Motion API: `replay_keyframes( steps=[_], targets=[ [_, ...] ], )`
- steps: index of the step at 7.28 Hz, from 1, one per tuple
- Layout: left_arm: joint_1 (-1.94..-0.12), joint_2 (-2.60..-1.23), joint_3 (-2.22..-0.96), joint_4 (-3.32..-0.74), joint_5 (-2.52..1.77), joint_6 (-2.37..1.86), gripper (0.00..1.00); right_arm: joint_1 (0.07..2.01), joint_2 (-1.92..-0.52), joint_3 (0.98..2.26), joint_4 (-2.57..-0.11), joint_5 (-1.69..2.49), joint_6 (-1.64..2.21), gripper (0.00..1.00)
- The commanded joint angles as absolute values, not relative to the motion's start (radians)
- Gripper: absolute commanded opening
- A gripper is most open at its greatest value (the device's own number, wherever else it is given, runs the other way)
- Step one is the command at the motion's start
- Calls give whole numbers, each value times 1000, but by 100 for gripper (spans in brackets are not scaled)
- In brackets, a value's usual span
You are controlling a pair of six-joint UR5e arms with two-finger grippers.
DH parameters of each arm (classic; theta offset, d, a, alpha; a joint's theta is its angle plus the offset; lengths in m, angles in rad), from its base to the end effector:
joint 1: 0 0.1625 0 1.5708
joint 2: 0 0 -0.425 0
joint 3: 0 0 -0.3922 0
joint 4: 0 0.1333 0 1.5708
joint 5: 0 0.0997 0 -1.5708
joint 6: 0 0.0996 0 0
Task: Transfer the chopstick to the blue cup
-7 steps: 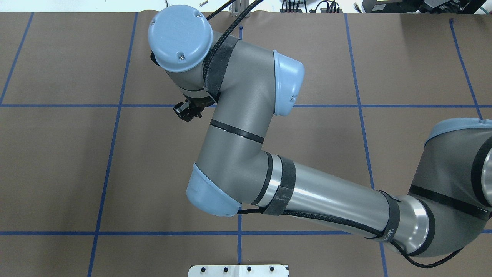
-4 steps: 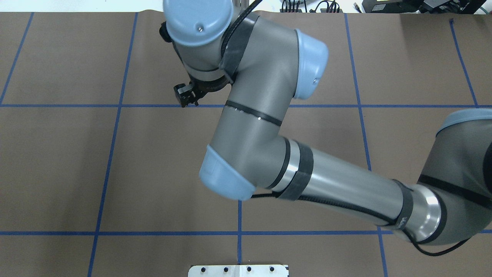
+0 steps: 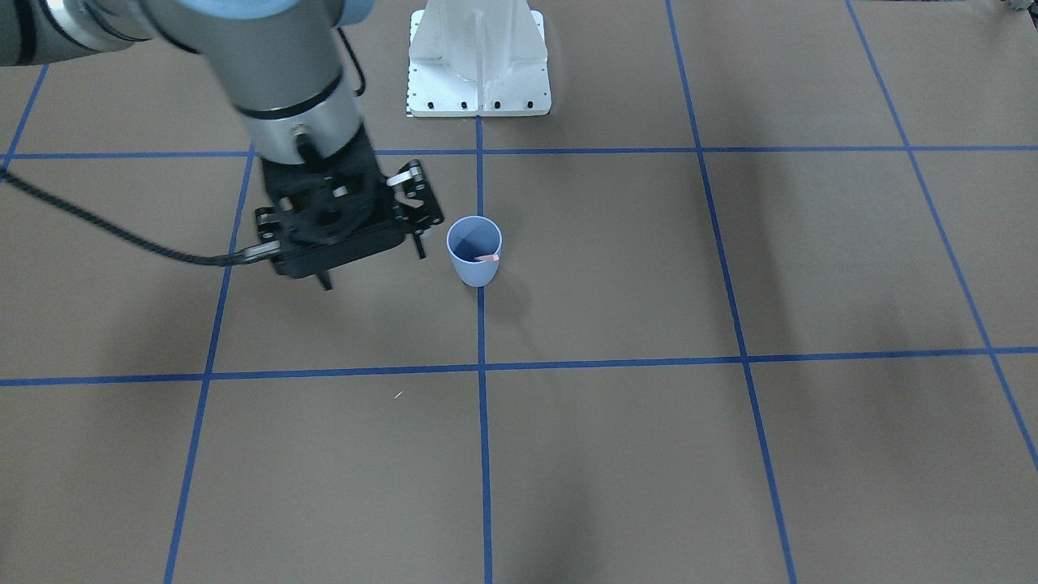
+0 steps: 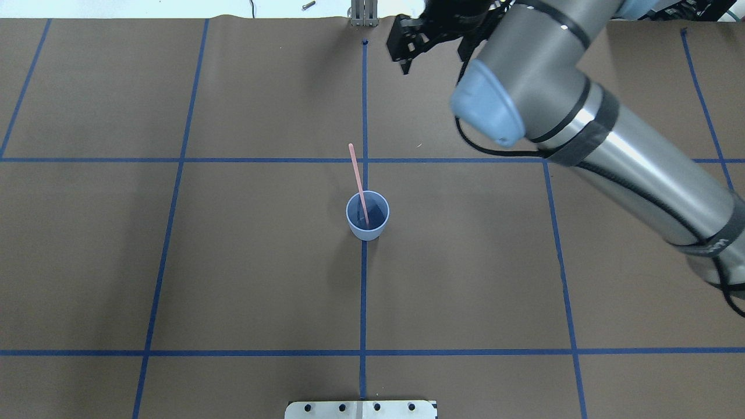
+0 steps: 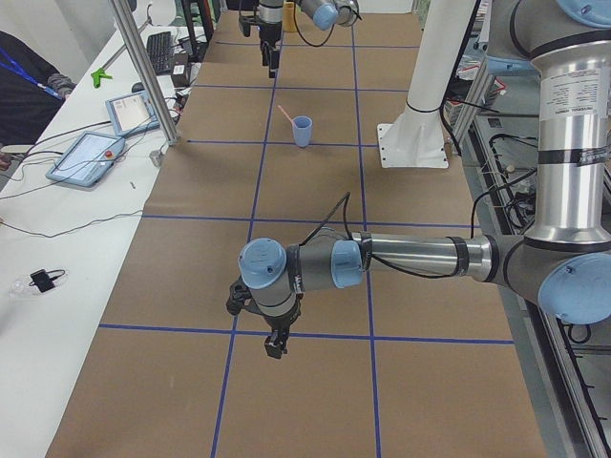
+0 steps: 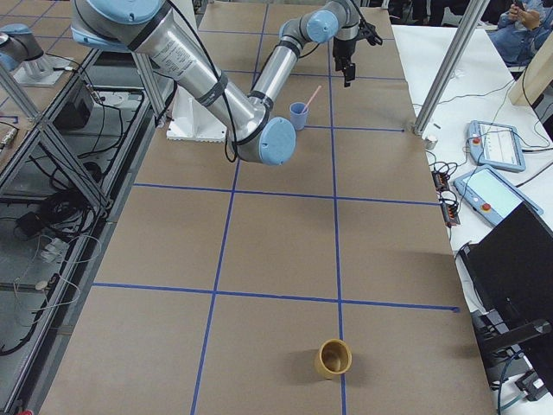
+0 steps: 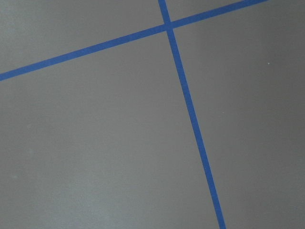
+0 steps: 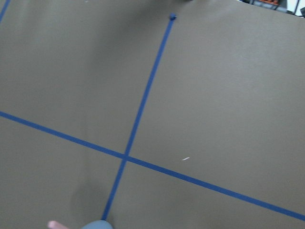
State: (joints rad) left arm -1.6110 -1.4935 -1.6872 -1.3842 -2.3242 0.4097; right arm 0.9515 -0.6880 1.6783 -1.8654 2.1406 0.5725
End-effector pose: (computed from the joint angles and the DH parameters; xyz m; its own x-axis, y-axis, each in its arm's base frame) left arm -0.0831 -0.4440 0.6574 0.6806 0.2747 -0.6792 -0.2522 0.9582 0.1348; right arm -0.3263 -0.5948 0.1049 0.6490 -0.3089 0.6953 0.1118 0.9427 0.3144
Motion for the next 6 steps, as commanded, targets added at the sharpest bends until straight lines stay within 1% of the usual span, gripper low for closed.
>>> replay_keyframes(
  steps=[1,4,6],
  targets=[
    [-1612,-1494,-1690,-1384,-2324,410,100,1145,-878,1692,-1864,2244,241,100],
    [-1612,-1491,-1678,-1379,-2321,408,100,1337,-1174,1732,-1859,2253,189,100],
    [-1617,-1488,-1690,-1371,-2319,408,100,1400,-1410,1787,-1846,2199,105,100]
  ],
)
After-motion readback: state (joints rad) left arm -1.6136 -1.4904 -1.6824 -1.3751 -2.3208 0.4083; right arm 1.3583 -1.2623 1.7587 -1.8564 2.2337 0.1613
